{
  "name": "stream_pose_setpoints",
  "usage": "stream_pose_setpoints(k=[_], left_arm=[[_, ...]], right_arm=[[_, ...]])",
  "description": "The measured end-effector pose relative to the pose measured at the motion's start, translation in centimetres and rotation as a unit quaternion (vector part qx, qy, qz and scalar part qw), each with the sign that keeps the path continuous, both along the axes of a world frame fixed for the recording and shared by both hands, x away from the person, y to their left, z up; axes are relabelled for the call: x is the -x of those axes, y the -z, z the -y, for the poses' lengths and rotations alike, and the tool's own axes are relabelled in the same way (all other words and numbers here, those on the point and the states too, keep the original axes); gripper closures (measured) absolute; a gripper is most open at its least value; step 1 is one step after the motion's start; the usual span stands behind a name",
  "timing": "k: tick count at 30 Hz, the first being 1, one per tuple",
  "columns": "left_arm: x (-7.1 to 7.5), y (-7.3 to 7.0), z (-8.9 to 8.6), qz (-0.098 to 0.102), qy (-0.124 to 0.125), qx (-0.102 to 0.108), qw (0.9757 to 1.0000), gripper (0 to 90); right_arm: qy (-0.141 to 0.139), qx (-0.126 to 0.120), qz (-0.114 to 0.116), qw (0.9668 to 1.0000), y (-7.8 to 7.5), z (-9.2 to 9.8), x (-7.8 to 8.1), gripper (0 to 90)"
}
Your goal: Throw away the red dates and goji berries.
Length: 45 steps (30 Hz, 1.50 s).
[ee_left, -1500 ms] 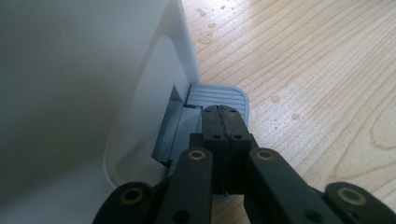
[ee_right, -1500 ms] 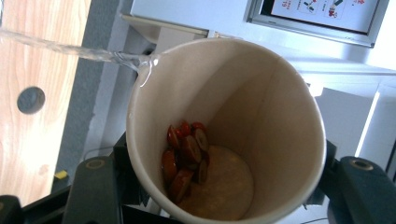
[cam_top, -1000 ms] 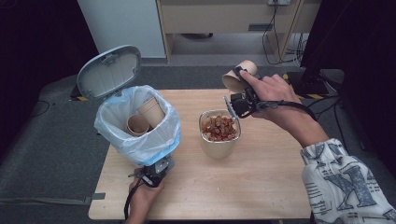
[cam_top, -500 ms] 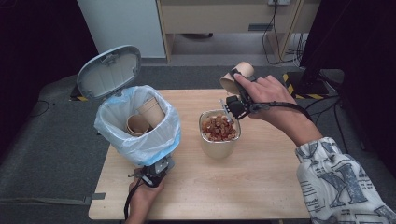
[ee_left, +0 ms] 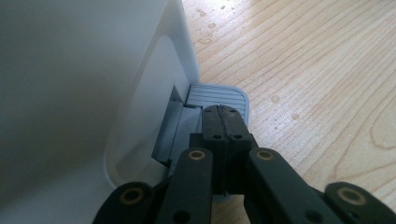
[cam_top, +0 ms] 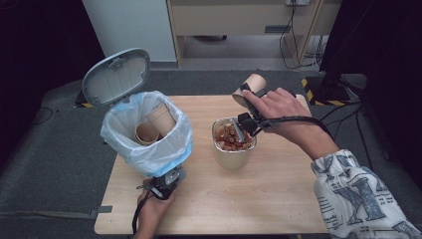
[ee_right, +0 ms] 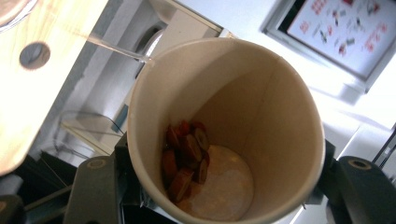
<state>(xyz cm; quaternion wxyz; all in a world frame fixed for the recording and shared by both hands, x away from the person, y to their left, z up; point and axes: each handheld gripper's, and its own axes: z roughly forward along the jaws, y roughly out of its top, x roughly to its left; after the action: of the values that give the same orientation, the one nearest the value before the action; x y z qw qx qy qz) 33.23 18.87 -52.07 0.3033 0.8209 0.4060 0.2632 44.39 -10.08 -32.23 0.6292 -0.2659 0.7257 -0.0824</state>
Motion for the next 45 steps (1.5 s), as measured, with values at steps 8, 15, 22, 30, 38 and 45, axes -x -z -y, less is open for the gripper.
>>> stream_pose_setpoints(k=[8,15,22,30,38,45], left_arm=[[0.0,-0.1,0.1,-0.002,-0.002,-0.001,1.0,89.0],[0.0,-0.1,0.1,-0.003,-0.002,0.004,1.0,89.0],[0.1,0.0,0.1,-0.004,-0.006,0.008,0.9999,88.9],[0.0,0.0,0.0,0.0,-0.002,0.003,1.0,88.9],[0.0,0.0,0.0,-0.003,-0.001,0.005,1.0,88.9],[0.0,0.0,0.0,-0.002,-0.003,0.007,1.0,88.9]], right_arm=[[0.0,-0.007,0.004,1.0,-0.9,0.3,0.1,36.8],[0.003,0.05,-0.011,0.9987,1.9,-0.5,-0.2,37.5],[0.015,0.067,-0.002,0.9976,3.2,-0.5,-0.6,37.3],[0.002,0.054,0.003,0.9986,2.2,-0.4,0.0,37.0],[0.0,0.151,-0.014,0.9885,6.3,-1.3,0.0,37.8],[0.019,0.088,-0.006,0.996,4.7,-0.4,-0.4,37.5]])
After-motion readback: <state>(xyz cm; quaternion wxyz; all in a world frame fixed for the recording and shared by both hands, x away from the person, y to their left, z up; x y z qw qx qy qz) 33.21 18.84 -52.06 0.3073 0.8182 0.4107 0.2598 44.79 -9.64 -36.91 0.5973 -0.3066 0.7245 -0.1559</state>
